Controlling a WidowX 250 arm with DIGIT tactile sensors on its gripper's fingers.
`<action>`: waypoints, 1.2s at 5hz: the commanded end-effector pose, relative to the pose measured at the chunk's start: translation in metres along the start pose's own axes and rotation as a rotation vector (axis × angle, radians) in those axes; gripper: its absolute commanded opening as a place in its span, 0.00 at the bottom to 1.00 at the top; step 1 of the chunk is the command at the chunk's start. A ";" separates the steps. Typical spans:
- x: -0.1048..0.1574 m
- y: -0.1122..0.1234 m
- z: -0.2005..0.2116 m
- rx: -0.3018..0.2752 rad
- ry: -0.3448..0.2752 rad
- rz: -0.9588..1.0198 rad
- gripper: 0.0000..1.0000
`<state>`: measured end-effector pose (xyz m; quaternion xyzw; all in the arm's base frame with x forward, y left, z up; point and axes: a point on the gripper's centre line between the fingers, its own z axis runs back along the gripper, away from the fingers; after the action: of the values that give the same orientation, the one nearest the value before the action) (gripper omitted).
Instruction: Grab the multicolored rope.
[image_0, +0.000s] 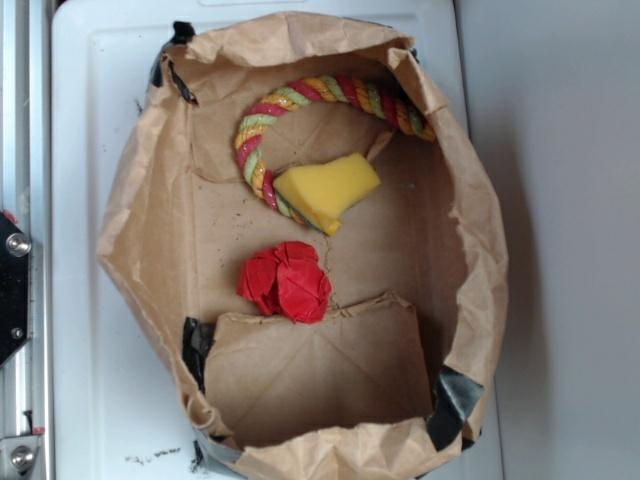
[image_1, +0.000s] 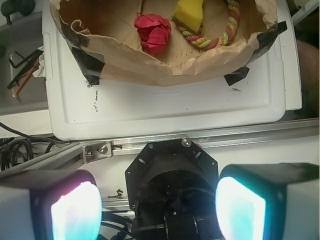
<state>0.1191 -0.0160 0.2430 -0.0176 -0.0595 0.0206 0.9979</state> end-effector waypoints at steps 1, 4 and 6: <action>0.000 0.000 0.000 0.000 0.000 0.000 1.00; 0.091 0.048 -0.036 0.045 -0.080 0.375 1.00; 0.132 0.061 -0.071 0.084 -0.171 0.657 1.00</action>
<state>0.2549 0.0417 0.1694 0.0109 -0.1084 0.3448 0.9323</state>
